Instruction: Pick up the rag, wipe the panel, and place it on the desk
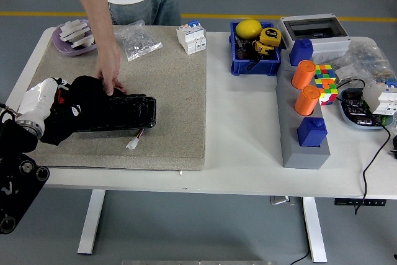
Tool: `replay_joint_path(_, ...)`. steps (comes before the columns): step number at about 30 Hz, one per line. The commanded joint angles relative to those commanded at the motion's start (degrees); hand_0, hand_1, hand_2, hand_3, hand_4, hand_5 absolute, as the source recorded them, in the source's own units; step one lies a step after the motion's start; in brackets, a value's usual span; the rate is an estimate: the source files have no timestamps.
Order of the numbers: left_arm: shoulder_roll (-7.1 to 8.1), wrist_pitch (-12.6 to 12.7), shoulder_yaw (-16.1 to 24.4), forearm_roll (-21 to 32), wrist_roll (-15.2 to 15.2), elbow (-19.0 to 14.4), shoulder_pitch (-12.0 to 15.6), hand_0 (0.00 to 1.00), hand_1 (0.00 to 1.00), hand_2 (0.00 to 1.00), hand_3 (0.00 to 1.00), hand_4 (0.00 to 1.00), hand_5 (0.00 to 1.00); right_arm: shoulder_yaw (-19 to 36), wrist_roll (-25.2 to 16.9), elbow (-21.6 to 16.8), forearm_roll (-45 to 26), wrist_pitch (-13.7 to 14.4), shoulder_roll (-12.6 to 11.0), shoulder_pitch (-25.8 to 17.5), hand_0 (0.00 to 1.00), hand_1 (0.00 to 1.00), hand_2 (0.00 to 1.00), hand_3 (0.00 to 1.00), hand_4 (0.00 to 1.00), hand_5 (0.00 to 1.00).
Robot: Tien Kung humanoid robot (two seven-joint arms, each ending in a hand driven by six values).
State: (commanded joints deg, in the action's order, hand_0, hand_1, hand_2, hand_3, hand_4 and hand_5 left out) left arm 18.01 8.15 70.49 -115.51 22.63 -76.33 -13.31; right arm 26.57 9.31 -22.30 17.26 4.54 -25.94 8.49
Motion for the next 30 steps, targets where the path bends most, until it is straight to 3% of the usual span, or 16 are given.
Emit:
replay_joint_path(11,-0.43,0.1,-7.1,3.4,0.3,-0.4,-2.3,0.199,0.125,0.559,0.536,0.359,0.002,-0.2,0.1,0.0,0.0,0.0,-0.2,-0.1,0.739,0.534,0.656,0.623,0.998,0.606)
replay_joint_path(30,-3.10,-0.6,-17.1,5.2,1.3,-1.2,-7.9,0.199,0.126,0.557,0.534,0.352,0.002,-0.8,0.1,0.0,-0.2,-0.2,-0.4,0.2,0.739,0.533,0.656,0.623,0.998,0.607)
